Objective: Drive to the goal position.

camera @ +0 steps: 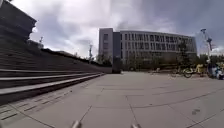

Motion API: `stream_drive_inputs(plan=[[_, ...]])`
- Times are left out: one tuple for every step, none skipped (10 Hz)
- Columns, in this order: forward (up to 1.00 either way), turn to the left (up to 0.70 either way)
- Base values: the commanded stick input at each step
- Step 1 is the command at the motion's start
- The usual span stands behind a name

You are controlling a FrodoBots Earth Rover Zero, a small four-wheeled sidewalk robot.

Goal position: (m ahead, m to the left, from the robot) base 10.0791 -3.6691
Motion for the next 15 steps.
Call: stream_drive_inputs(plan=[[0.22, 0.0], [0.7, 0.0], [0.7, 0.0], [0.7, 0.0], [0.7, 0.0], [0.7, 0.0], [0.7, 0.0], [0.7, 0.0], [0.7, 0.0], [0.7, 0.0], [0.7, 0.0], [0.7, 0.0], [0.7, 0.0], [0.7, 0.0], [0.7, 0.0]])
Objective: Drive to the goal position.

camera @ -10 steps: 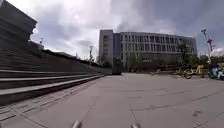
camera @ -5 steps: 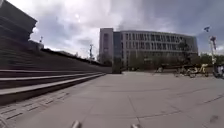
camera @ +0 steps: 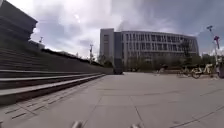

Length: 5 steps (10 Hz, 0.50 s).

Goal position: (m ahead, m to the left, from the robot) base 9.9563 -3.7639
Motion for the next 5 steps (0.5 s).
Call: stream_drive_inputs(plan=[[0.7, 0.0], [0.7, 0.0], [0.7, 0.0], [0.7, 0.0], [0.7, 0.0]])
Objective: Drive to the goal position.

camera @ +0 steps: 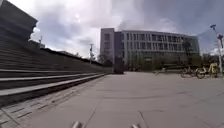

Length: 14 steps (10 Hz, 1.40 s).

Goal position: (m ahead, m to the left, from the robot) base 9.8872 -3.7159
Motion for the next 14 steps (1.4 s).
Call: stream_drive_inputs(plan=[[0.7, 0.0], [0.7, 0.0], [0.7, 0.0], [0.7, 0.0], [0.7, 0.0], [0.7, 0.0], [0.7, 0.0], [0.7, 0.0], [0.7, 0.0], [0.7, 0.0], [0.7, 0.0], [0.7, 0.0], [0.7, 0.0], [0.7, 0.0]])
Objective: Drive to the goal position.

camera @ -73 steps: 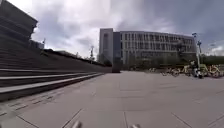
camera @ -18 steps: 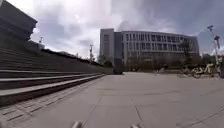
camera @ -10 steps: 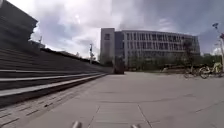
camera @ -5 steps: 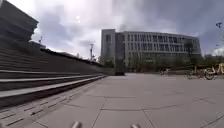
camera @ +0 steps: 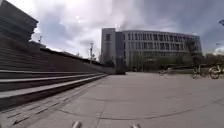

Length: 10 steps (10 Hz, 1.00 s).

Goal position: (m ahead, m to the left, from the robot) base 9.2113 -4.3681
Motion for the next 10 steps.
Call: stream_drive_inputs(plan=[[0.7, 0.0], [0.62, 0.0], [0.23, 0.0], [0.0, -0.36], [0.0, -0.7], [0.0, -0.7], [0.0, -0.7], [0.0, -0.7], [0.0, -0.7], [0.0, -0.7]])
